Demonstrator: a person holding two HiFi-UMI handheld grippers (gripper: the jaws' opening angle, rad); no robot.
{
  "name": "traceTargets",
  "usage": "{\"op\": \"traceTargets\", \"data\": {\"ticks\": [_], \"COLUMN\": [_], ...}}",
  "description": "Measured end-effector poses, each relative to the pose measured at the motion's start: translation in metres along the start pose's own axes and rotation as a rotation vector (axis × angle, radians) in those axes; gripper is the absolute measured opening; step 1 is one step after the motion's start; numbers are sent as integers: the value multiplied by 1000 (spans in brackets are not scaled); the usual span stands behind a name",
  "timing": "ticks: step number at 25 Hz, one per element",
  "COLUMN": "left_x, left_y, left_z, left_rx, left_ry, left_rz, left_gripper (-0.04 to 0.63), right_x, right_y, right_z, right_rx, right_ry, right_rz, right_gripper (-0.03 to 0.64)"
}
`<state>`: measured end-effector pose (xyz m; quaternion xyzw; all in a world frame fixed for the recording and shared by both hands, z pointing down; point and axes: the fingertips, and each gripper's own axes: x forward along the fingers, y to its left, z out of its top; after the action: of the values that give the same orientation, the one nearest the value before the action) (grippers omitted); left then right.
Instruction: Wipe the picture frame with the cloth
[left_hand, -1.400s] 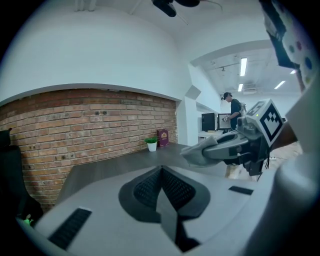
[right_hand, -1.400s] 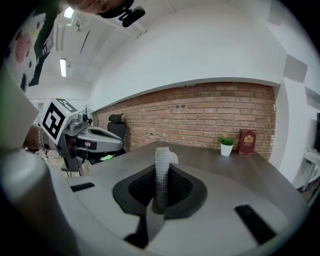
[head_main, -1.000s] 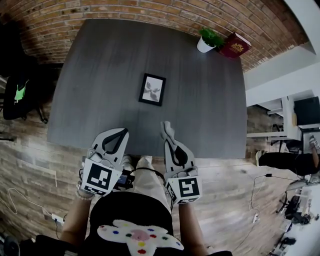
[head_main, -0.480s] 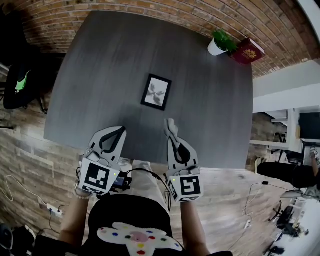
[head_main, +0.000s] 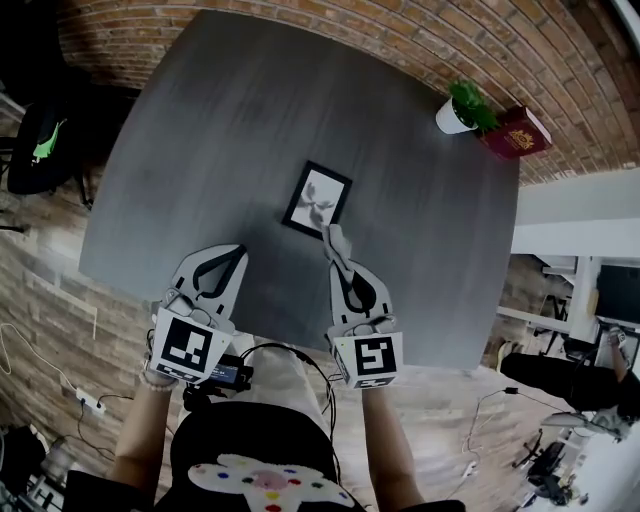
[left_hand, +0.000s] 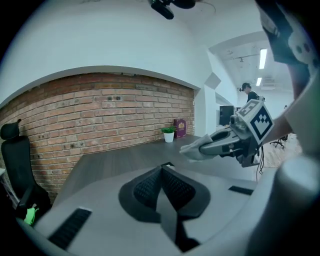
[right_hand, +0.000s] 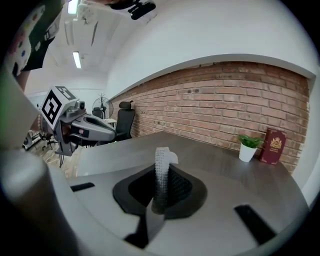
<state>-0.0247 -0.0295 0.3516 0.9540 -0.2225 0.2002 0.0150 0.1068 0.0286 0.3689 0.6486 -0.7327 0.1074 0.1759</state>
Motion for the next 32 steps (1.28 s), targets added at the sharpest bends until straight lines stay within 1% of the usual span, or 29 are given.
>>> {"op": "traceTargets", "data": {"ticks": [3,8,13,24,28,32], "left_x": [8,22,36,55,59,61], "left_y": [7,13,18,27,29,33], "left_z": [-4,-9,-15,-16,-18,-18], "left_rx": [-34,-48,-78,-96,-103,-98], "left_ry": [-1,4,19,28,32,34], "left_rz": [24,48,70,101,108,120], "left_gripper": [9,9,9,9,9,9], "right_x": [21,57,93,149,166,180], "right_y": [-12,-29,-43,-63,-70,-74], "right_z": [0,0,-2,-19,-32,-40], "right_rx": [-24,-52,-82,-106,-134,-152], "right_ry": [0,10,30,92,136,172], "right_rz": [18,40,59,78,76,92], "right_gripper": [25,25,25,25,25,25]}}
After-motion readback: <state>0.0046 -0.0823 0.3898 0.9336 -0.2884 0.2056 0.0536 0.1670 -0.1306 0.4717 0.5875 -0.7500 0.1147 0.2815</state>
